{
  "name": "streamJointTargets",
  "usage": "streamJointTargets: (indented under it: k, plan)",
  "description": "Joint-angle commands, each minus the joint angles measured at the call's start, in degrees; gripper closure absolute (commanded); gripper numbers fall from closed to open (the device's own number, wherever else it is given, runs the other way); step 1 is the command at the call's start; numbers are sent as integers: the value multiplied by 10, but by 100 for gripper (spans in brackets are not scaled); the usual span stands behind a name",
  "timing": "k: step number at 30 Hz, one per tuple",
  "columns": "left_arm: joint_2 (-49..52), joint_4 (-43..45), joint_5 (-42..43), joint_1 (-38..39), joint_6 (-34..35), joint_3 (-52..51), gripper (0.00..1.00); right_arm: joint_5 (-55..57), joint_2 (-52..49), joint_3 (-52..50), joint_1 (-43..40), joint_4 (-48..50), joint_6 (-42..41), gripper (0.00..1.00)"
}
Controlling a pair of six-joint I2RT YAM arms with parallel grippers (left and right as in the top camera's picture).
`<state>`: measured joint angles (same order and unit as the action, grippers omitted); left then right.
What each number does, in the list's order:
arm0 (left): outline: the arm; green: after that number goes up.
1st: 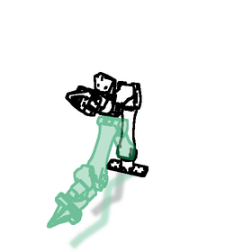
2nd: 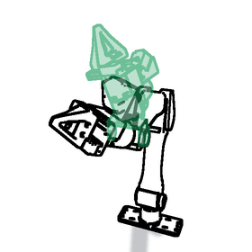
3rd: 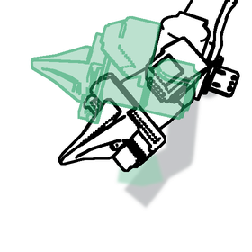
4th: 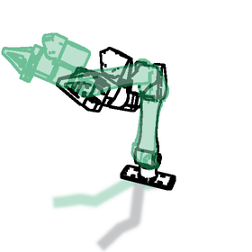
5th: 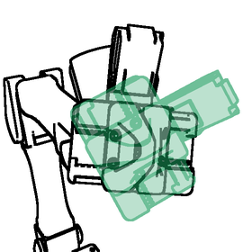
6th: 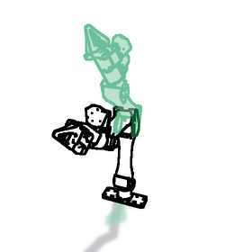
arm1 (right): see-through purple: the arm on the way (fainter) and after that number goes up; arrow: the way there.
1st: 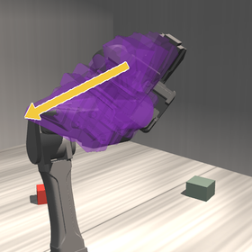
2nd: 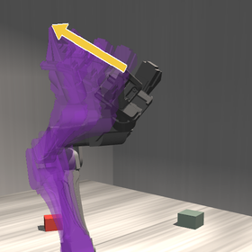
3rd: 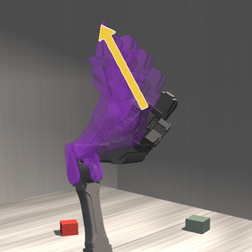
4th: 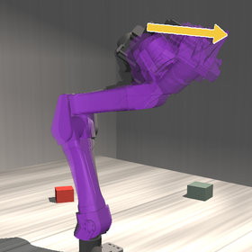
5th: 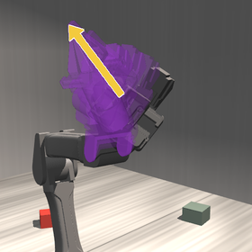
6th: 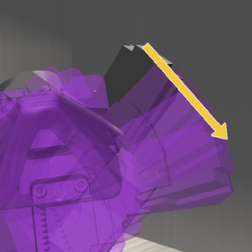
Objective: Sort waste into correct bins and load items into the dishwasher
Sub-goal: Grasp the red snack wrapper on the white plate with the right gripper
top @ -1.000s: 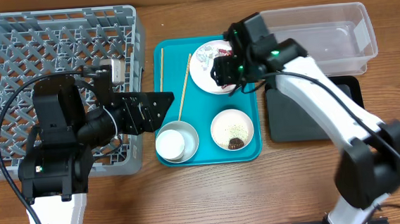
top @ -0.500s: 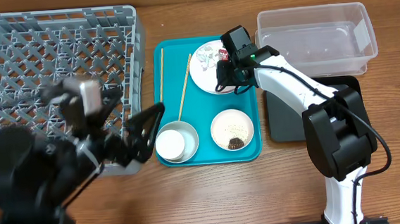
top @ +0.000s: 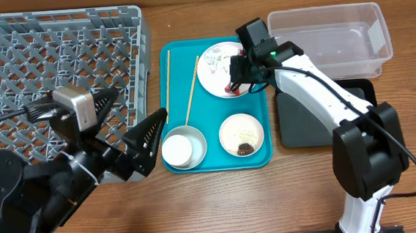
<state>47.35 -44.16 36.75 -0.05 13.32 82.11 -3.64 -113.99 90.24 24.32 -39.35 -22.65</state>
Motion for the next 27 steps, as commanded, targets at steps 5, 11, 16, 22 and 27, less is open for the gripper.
streamJointTargets:
  k: [5,11,16,22,27]
  plan:
    - [-9,4,5,-3,-9,25,0,-7,-50,-2,1,34,-27,15]
    - [-9,-27,5,-3,-9,24,0,-9,-79,-2,1,59,-27,36]
    - [-9,-64,5,-3,-9,24,0,-3,-95,-2,1,59,-30,41]
    - [-9,-119,5,-3,-9,24,0,-8,-101,2,0,54,-31,96]
    - [-9,-146,5,-3,-9,24,0,-18,-62,40,-7,-1,-31,96]
